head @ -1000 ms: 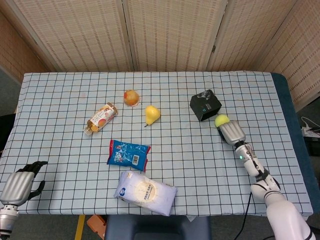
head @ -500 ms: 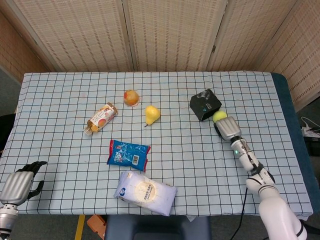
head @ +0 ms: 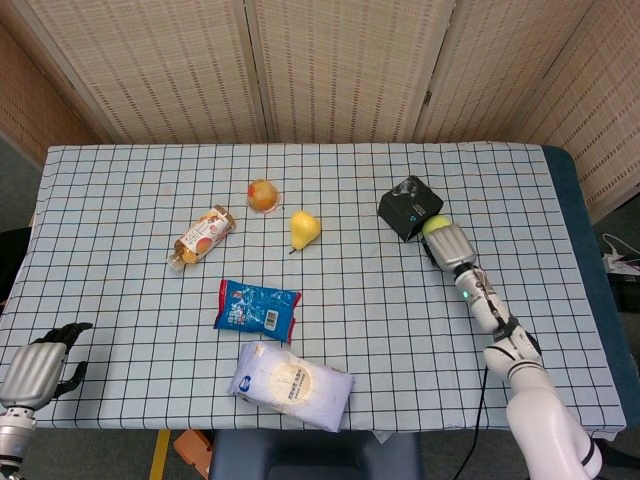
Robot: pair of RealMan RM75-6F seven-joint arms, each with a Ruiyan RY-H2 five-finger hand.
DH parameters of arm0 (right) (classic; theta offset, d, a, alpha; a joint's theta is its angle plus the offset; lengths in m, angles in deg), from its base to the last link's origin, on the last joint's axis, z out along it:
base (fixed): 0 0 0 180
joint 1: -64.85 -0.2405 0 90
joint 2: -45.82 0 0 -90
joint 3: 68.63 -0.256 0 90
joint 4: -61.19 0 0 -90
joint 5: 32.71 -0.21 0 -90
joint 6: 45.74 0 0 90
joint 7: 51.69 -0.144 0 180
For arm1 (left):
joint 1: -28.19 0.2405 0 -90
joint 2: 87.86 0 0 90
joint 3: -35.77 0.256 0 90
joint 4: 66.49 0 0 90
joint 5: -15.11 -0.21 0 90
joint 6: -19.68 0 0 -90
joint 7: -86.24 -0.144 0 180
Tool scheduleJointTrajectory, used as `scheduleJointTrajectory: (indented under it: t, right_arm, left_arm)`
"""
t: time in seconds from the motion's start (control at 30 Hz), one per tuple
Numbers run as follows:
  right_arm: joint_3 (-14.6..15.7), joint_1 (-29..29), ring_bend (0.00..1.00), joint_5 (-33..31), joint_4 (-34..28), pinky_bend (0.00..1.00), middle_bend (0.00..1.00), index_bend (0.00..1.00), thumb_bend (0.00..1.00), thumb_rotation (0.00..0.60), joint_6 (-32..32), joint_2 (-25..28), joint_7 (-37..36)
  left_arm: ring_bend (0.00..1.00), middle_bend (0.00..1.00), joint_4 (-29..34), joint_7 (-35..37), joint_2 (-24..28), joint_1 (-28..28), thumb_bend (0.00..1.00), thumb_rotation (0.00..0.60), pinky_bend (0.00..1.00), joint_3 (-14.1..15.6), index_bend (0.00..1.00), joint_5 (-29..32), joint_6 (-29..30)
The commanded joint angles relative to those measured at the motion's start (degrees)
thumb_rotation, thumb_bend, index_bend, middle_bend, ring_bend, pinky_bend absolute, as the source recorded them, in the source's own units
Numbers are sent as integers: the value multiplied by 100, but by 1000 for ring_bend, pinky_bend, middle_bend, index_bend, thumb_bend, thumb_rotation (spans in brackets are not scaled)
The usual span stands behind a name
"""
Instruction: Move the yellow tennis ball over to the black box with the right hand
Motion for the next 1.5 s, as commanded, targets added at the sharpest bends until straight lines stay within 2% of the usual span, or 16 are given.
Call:
scheduleJointTrajectory:
  t: [0.03, 0.47, 0.53, 0.63, 0.7, 0.77, 0.9, 1.0, 1.2, 1.27, 1.5]
  right_arm:
    - [-5, -12, 745, -10, -34, 1000, 930, 1000, 895, 600, -11, 55, 14]
    - [-82, 114, 716, -132, 39, 1000, 923, 986, 838, 600, -132, 72, 592]
    - [-85, 123, 673, -137, 38, 1000, 876, 935, 761, 600, -169, 69, 645]
    - [-75, 133, 590, -128, 23, 995, 757, 827, 542, 600, -210, 73, 652]
    - [-60, 141, 526, -114, 14, 940, 675, 745, 364, 600, -231, 76, 631]
    - [-40, 144, 459, -98, -12, 849, 606, 662, 266, 600, -223, 86, 564]
    - [44, 146, 297, -26, -94, 617, 442, 426, 165, 600, -155, 129, 311]
    - [104, 135, 197, 27, -127, 458, 336, 271, 128, 600, -109, 157, 152]
    - [202, 125, 86, 117, -144, 327, 198, 48, 105, 600, -92, 189, -121]
    - [228, 127, 54, 143, -133, 298, 161, 7, 99, 600, -119, 188, -168]
    - [261, 138, 0, 175, -104, 239, 91, 0, 98, 600, -166, 174, -268]
  left_arm:
    - [241, 226, 0, 17, 4, 2, 440, 600, 438, -4, 219, 7, 2]
    - [241, 226, 31, 59, 30, 20, 440, 600, 438, 14, 219, -72, 67]
    - [242, 227, 27, 53, 29, 19, 440, 600, 438, 12, 219, -72, 69]
    - [242, 227, 24, 57, 29, 18, 440, 600, 439, 12, 219, -65, 63]
    - [242, 227, 24, 58, 30, 17, 440, 600, 438, 11, 219, -61, 60]
    - [242, 227, 28, 66, 33, 18, 440, 600, 438, 10, 219, -65, 65]
    - [242, 226, 32, 78, 38, 22, 440, 600, 438, 15, 219, -85, 78]
    - [241, 226, 40, 83, 45, 24, 440, 600, 438, 16, 219, -89, 82]
    - [241, 226, 41, 80, 45, 23, 440, 600, 438, 21, 219, -98, 81]
    - [242, 226, 41, 78, 44, 22, 440, 600, 438, 24, 219, -95, 75]
    - [241, 226, 37, 79, 42, 20, 440, 600, 438, 22, 219, -87, 68]
